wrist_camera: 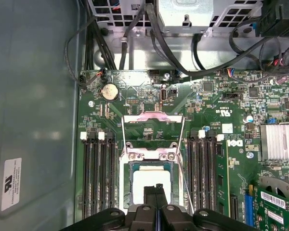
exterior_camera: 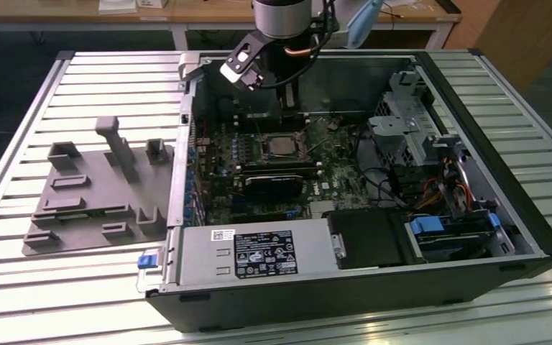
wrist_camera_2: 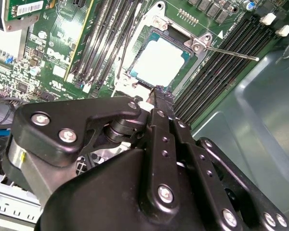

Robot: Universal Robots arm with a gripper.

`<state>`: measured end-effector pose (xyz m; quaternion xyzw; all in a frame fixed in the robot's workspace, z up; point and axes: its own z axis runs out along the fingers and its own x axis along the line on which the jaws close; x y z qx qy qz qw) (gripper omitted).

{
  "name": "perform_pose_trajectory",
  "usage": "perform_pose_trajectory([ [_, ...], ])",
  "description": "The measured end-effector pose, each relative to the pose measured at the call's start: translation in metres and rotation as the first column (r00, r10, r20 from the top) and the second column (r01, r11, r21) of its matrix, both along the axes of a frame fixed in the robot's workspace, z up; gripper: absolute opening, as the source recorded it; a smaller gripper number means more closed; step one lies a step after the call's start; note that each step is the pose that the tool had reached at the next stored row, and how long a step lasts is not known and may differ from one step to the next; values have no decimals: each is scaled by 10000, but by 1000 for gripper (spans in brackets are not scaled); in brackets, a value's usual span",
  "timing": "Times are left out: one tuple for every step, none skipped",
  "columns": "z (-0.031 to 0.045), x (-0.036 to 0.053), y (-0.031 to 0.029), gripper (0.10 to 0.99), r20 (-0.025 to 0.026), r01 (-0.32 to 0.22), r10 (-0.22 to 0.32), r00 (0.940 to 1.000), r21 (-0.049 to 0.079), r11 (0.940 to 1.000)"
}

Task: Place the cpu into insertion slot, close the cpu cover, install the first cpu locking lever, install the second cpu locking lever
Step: 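Close the cpu cover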

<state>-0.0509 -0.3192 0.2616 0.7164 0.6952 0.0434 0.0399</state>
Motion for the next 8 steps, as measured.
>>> perform_pose_trajectory([
  [7, 0, 0, 102, -3, 0, 0, 10000, -5, 10000],
  [15, 0, 0, 102, -2, 0, 0, 10000, -4, 10000],
  [24, 0, 0, 102, -1, 0, 0, 10000, -2, 10000],
  [33, 0, 0, 102, -1, 0, 0, 10000, -1, 10000],
  [33, 0, 0, 102, 1, 0, 0, 10000, 1, 10000],
  [33, 0, 0, 102, 1, -1, 1, 10000, 1, 10000],
  [33, 0, 0, 102, 0, -1, 1, 10000, 1, 10000],
  [33, 0, 0, 102, 0, -1, 1, 10000, 1, 10000],
])
